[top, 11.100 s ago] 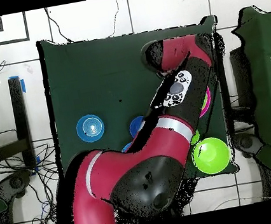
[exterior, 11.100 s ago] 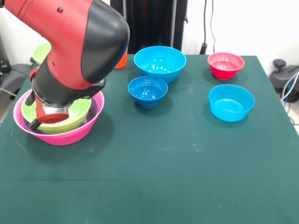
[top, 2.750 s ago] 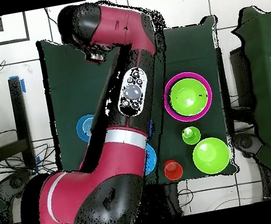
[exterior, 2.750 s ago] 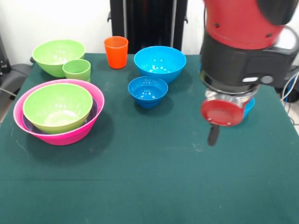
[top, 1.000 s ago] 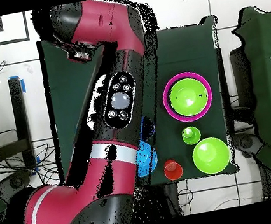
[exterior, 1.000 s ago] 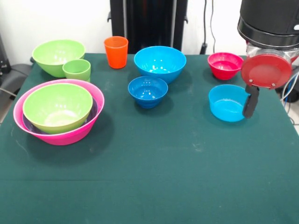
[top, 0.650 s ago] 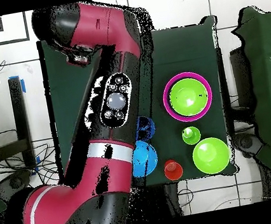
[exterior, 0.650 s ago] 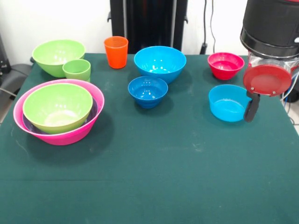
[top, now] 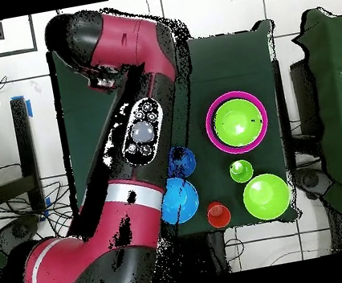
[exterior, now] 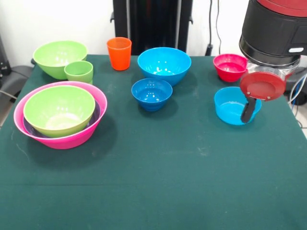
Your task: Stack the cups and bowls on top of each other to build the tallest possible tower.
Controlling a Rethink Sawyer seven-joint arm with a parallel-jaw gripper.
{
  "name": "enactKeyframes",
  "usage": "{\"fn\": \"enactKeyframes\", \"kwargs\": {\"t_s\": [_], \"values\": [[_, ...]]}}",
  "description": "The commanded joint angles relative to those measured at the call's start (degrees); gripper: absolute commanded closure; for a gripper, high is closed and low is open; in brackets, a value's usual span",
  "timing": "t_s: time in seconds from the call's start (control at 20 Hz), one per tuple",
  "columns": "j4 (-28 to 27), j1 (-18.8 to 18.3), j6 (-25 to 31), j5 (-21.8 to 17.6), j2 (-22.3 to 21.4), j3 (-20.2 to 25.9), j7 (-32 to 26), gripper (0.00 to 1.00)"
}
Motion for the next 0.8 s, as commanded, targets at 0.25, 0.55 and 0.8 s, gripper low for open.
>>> {"fn": "enactKeyframes", "kwargs": {"t_s": [0.25, 0.55, 0.8], "values": [[7.5, 1.1, -0.4, -0.5, 2.8, 1.6, 16.6, 0.0], [8.0, 1.1, -2.1, 0.4, 3.0, 1.5, 17.5, 0.0], [7.4, 0.4, -2.6, 1.1, 4.4, 1.7, 18.6, 0.0]]}}
